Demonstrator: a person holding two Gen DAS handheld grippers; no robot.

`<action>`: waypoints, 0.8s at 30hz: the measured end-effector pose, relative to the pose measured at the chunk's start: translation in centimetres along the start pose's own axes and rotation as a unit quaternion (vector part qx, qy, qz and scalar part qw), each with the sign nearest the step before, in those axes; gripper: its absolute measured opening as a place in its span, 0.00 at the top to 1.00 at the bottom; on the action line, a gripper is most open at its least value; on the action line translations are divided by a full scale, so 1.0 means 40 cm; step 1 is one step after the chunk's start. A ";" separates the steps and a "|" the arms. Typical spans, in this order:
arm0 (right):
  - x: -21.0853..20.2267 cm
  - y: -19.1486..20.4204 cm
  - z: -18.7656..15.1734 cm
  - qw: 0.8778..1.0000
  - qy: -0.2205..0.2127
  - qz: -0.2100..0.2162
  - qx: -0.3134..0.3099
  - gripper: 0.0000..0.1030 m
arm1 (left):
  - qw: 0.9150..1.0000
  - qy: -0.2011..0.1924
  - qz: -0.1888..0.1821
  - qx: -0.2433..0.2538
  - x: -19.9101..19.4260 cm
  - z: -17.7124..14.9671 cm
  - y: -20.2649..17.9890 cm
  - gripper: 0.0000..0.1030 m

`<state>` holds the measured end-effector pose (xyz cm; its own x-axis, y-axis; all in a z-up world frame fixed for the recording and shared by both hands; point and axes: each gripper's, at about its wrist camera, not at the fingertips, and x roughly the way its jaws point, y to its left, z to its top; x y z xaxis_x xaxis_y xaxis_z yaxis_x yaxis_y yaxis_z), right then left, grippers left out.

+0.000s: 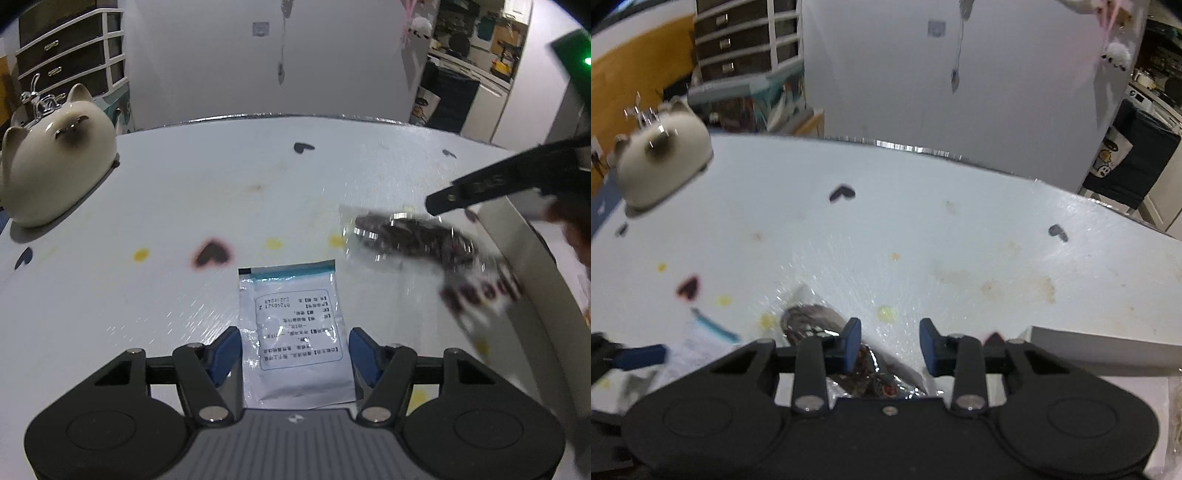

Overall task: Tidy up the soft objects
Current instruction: 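Grasp the white printed packet with the left gripper while the right grasps the bagged dark cable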

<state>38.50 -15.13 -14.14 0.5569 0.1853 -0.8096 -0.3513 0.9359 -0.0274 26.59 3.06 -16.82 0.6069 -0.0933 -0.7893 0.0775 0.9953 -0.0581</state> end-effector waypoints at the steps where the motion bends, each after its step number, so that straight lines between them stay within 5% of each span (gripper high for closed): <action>1: 0.014 0.001 -0.003 1.000 0.006 -0.003 -0.002 0.65 | 1.000 0.004 -0.002 0.006 -0.008 -0.006 0.008 0.37; 6: 0.019 0.024 -0.029 0.999 0.034 0.004 -0.006 0.65 | 0.999 0.021 -0.009 0.022 -0.037 -0.033 0.039 0.35; 10: -0.009 0.051 -0.076 0.998 0.057 0.021 -0.005 0.61 | 0.999 0.030 -0.008 -0.020 -0.040 -0.032 0.056 0.18; 15: -0.059 0.062 -0.115 0.996 0.071 0.060 0.018 0.61 | 0.999 0.034 0.005 -0.035 -0.028 -0.022 0.045 0.19; 18: -0.088 0.055 -0.106 0.995 0.048 0.078 0.032 0.47 | 0.999 0.041 0.013 -0.019 -0.023 -0.016 0.031 0.23; 20: -0.095 0.063 -0.096 0.996 0.032 0.083 0.011 0.28 | 0.999 0.045 0.023 -0.005 -0.019 -0.015 0.026 0.29; 24: -0.061 0.071 -0.077 0.994 0.034 0.091 -0.044 0.24 | 0.998 0.050 0.033 0.017 -0.021 -0.016 0.024 0.34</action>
<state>33.83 -13.85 -14.02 0.4269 0.3251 -0.8438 -0.5079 0.8583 0.0737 25.64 4.10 -16.60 0.5290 -0.0226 -0.8483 0.0669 0.9976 0.0151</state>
